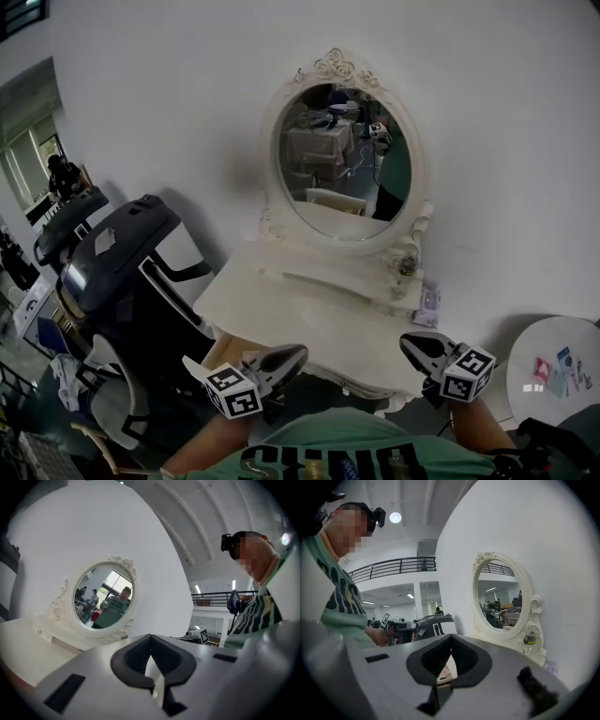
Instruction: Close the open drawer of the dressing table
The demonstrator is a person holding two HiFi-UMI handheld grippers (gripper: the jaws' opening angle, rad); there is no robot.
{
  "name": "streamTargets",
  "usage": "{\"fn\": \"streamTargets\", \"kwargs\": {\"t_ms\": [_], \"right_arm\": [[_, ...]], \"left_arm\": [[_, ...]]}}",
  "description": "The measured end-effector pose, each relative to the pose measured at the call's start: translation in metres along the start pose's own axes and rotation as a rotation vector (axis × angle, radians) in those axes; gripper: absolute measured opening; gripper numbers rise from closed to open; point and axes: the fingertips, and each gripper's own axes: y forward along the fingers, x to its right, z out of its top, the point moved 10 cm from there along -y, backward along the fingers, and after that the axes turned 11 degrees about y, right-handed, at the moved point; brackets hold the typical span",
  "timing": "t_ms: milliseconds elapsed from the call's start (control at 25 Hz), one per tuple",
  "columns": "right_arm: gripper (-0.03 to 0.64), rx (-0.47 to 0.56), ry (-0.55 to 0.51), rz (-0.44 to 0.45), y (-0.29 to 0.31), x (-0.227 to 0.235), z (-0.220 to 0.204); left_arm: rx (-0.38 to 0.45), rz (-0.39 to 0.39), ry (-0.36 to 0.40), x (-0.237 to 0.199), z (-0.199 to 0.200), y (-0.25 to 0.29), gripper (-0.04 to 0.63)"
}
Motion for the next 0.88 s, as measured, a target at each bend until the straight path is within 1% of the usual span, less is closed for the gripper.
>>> {"fn": "streamTargets", "kwargs": {"t_ms": [200,320,440,560,680,880], "right_arm": [[0.012,-0.05,0.008,0.111,0.021,0.028,0.002],[0.012,-0.078,0.008,0.166,0.047,0.033,0.002],[0.011,-0.105,0.003,0.208,0.084,0.028,0.002],[0.012,-0.138,-0.011,0.258,0.132,0.012,0.006],[0.011,-0.173,-0.048,0.314,0.18,-0.018,0.011],[0.012,-0.193,-0.105,0.371,0.253,-0.066,0.027]], "left_arm": [[-0.013,0.114,-0.02,0.009,-0.01,0.001,0.009],[-0.012,0.175,-0.031,0.005,-0.014,-0.014,0.009],[0.006,0.226,-0.04,-0.01,-0.013,-0.038,0.009],[0.029,0.281,-0.037,-0.027,-0.009,-0.072,0.009],[0.063,0.332,-0.023,-0.047,-0.001,-0.115,0.009],[0.096,0.394,-0.004,-0.075,0.015,-0.183,0.009]]}}
